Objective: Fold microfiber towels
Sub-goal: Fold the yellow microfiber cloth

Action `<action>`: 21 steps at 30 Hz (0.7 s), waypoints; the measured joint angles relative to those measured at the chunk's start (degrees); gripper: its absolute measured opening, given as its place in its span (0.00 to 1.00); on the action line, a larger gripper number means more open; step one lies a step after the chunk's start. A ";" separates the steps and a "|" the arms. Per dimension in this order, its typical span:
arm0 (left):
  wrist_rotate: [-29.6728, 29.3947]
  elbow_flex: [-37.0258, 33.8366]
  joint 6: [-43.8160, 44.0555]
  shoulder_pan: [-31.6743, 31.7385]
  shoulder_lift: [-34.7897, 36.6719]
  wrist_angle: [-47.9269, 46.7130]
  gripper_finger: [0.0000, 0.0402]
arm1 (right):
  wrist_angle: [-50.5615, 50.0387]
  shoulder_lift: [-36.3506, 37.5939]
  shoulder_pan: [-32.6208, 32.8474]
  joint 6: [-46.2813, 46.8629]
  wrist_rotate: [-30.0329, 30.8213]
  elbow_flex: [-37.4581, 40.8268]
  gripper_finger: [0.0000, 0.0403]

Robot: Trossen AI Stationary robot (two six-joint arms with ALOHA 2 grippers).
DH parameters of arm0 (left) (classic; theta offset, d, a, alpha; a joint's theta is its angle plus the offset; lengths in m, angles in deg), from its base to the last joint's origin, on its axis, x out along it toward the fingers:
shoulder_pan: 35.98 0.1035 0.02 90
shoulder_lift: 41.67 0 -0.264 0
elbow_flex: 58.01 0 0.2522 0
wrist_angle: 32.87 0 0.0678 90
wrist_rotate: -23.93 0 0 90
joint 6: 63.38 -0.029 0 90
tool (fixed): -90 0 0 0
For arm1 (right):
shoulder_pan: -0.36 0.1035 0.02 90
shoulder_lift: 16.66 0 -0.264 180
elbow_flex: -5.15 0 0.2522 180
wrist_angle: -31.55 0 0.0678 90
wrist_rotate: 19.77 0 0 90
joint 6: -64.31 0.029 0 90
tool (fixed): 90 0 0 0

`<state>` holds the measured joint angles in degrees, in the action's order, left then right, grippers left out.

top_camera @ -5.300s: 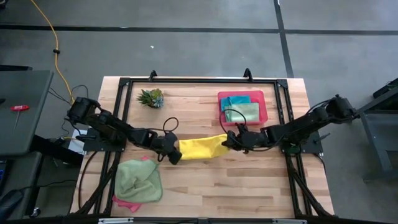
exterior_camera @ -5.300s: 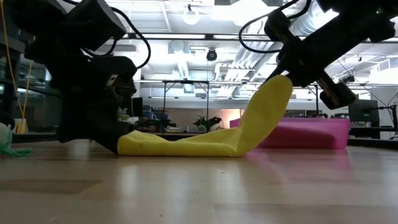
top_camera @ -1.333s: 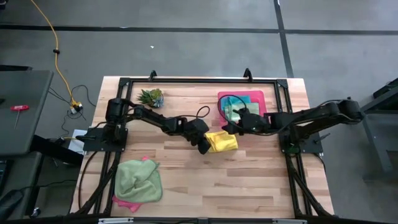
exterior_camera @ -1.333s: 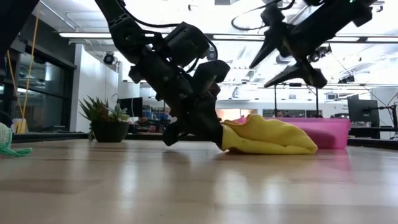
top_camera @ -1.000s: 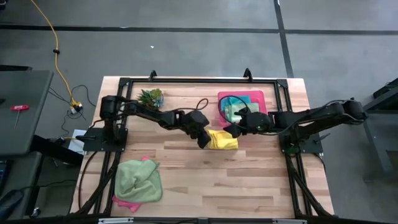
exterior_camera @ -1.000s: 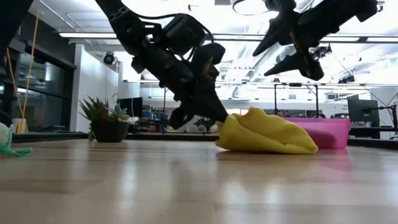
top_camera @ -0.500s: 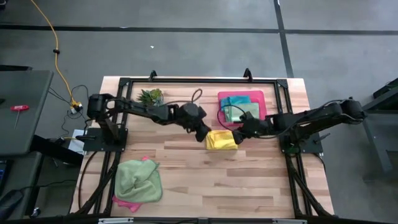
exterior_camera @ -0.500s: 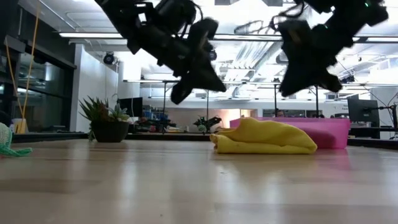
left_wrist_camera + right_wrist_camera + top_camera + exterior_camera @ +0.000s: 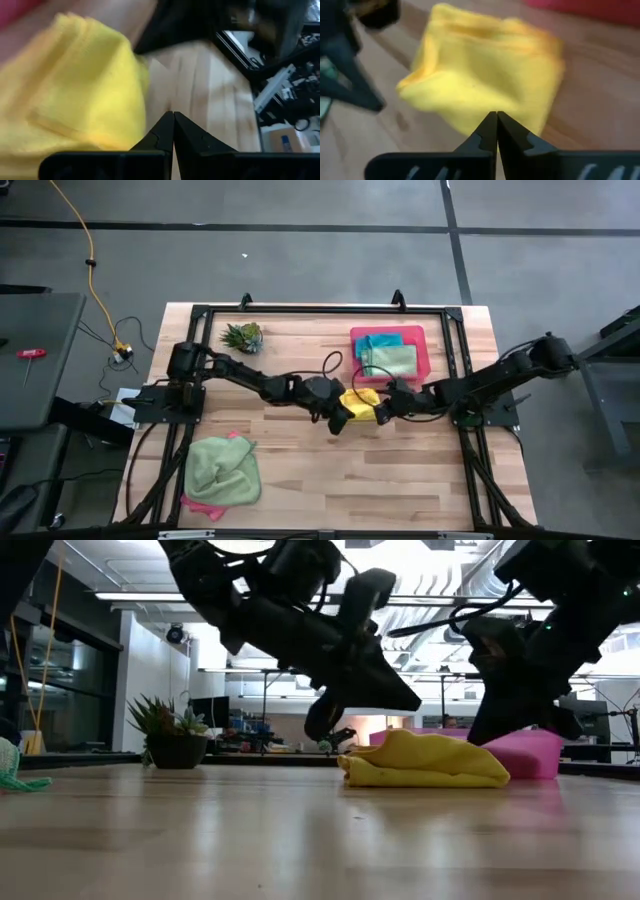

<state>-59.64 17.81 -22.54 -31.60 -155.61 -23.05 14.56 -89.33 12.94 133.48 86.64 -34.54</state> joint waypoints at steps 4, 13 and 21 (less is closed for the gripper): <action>-2.27 0.96 -2.67 0.73 -0.41 -0.80 0.00 | 2.18 -3.24 1.08 0.57 0.46 -0.05 0.00; -2.83 1.09 -11.54 2.54 -0.49 -9.30 0.00 | 5.22 -9.06 1.03 1.01 1.42 -0.05 0.00; -10.35 0.91 -23.01 4.29 -0.49 -10.52 0.00 | 9.19 -11.59 1.33 -2.13 -1.85 -0.26 0.00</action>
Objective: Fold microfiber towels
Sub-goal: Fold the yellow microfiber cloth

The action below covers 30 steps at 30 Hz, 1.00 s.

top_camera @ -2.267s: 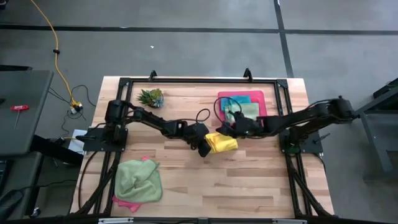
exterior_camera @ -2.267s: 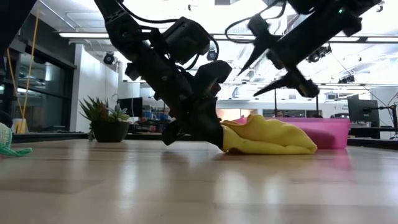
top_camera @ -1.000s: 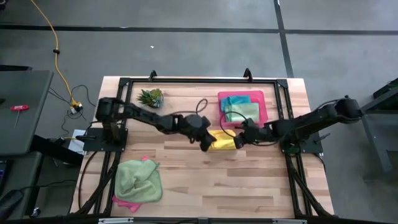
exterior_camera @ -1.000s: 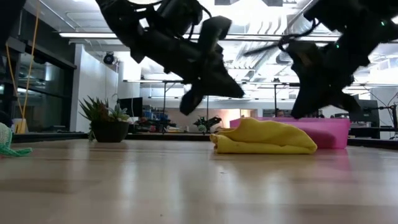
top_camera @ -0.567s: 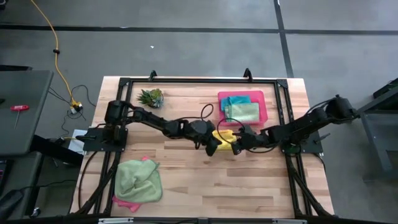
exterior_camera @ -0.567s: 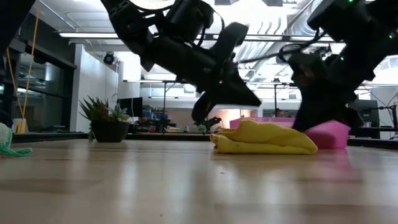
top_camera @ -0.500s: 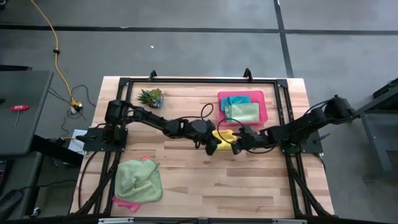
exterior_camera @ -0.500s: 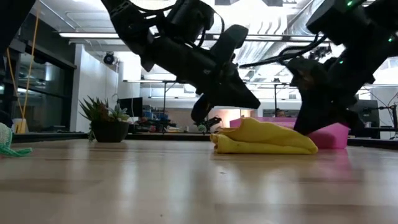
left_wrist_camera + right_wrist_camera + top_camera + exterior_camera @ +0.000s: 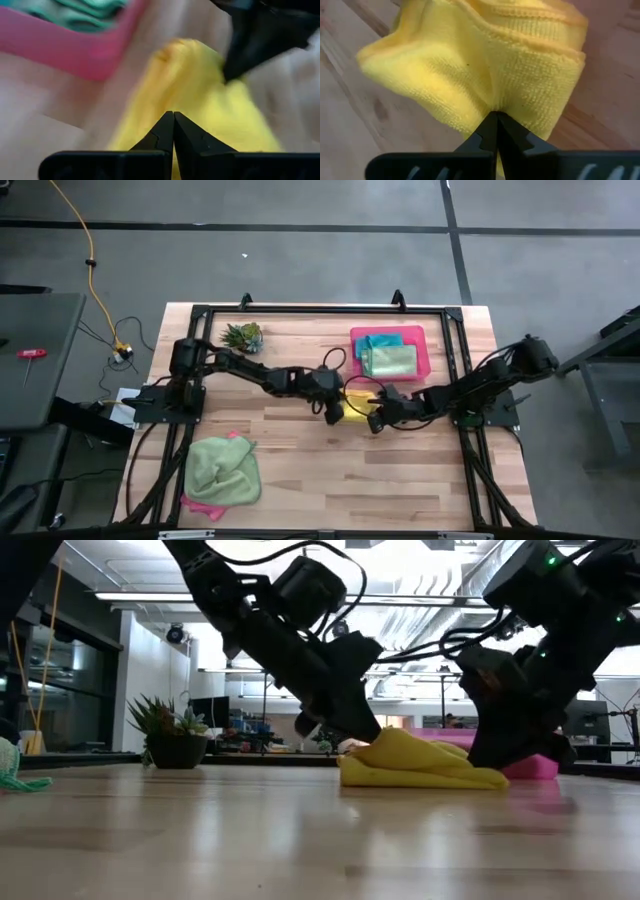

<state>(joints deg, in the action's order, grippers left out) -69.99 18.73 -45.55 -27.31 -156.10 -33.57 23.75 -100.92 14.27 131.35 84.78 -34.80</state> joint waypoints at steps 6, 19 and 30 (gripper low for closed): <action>1.03 -0.05 -2.53 3.48 0.56 -2.93 0.00 | 0.66 -0.70 0.00 -1.49 -0.94 0.00 0.00; 24.97 0.00 -7.66 5.84 5.87 -5.38 0.00 | 1.20 -0.62 -0.02 -1.51 -0.64 0.02 0.00; 21.98 -0.03 -5.91 2.83 -1.25 0.34 0.00 | 1.46 -0.62 -0.02 -1.51 -0.66 0.02 0.00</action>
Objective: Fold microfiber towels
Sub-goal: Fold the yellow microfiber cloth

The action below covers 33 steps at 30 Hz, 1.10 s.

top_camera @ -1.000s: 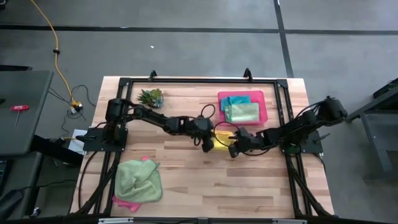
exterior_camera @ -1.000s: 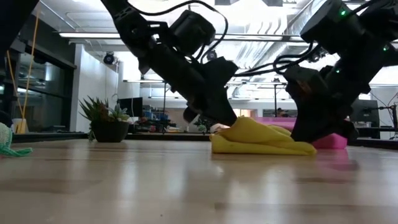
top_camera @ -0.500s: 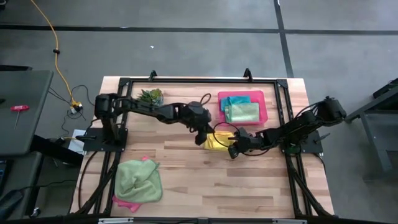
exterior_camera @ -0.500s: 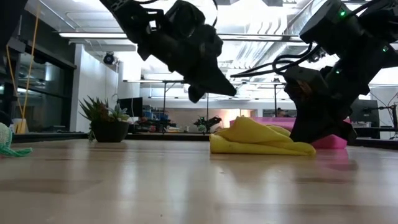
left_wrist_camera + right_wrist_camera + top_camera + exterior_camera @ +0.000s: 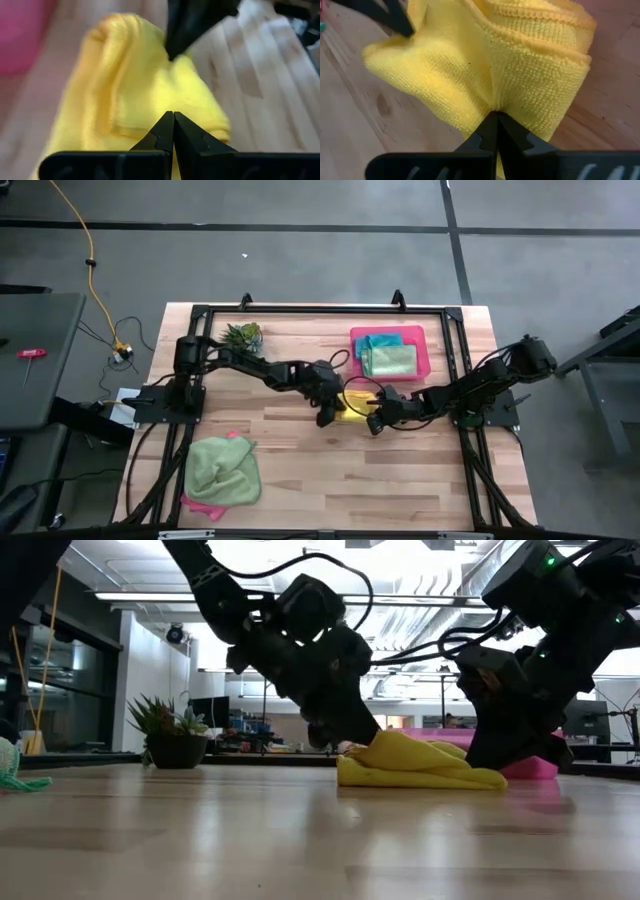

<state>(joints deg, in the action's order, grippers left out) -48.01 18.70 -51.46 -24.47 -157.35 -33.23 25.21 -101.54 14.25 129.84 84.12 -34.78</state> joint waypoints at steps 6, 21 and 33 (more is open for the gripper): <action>-7.34 0.03 -1.95 -0.01 -0.04 0.31 0.00 | 0.07 0.00 0.00 -0.57 -0.37 0.00 0.00; -11.81 0.03 -11.83 2.84 0.01 -8.38 0.00 | 0.09 0.02 0.02 -1.49 -0.52 0.02 0.00; -14.71 0.08 -14.43 6.54 8.98 -11.81 0.00 | -0.68 0.04 0.02 -2.60 -0.59 0.02 0.00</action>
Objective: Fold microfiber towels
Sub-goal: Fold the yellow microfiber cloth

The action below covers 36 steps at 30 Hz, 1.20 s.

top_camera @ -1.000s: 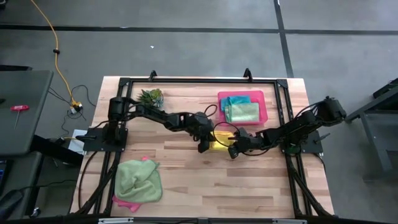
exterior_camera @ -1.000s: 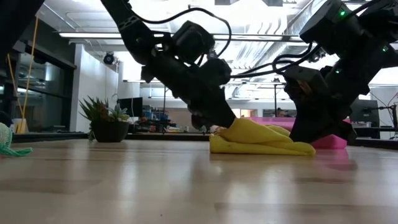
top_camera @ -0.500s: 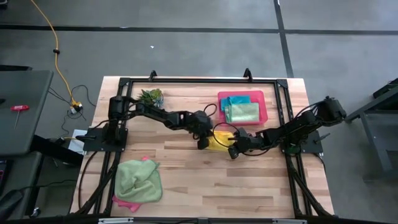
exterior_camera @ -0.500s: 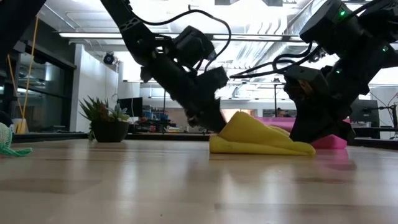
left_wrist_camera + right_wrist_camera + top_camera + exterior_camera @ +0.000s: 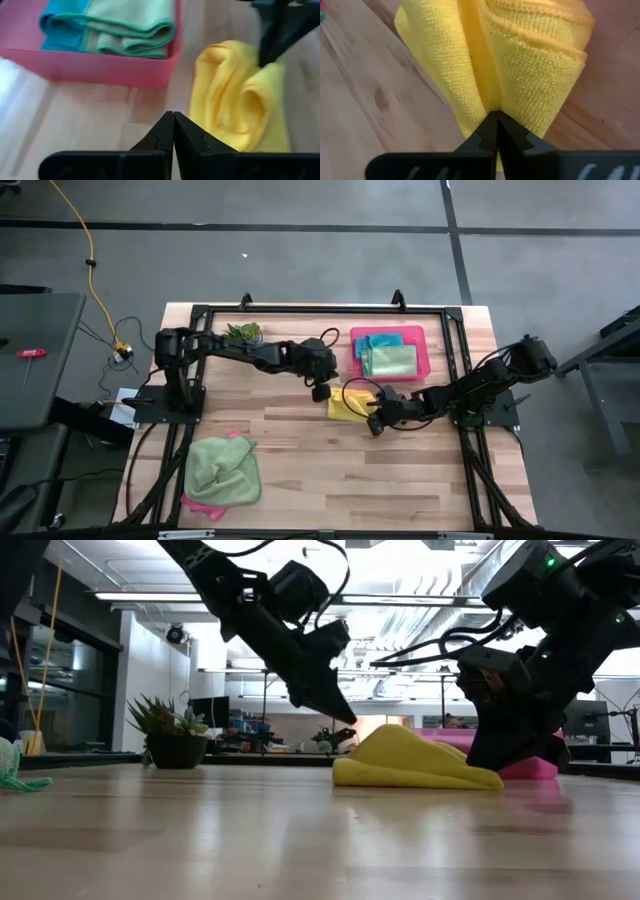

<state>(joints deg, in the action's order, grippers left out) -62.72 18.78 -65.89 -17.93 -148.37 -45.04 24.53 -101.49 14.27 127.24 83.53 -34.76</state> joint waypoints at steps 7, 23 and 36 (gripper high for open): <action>6.78 0.01 2.77 -1.94 -1.76 6.65 0.00 | 0.48 0.00 0.00 -5.07 -0.05 0.00 0.00; 1.29 -0.05 0.33 -7.34 -8.08 18.06 0.00 | 1.22 -0.02 0.00 -6.47 -1.64 0.04 0.00; 1.28 -0.03 -3.71 -8.51 -9.05 17.92 0.00 | 1.27 -0.02 0.02 -6.49 -1.81 0.04 0.00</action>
<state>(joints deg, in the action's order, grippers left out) -61.44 18.75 -69.60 -26.45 -157.43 -27.12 25.80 -101.52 14.29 120.75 81.72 -34.72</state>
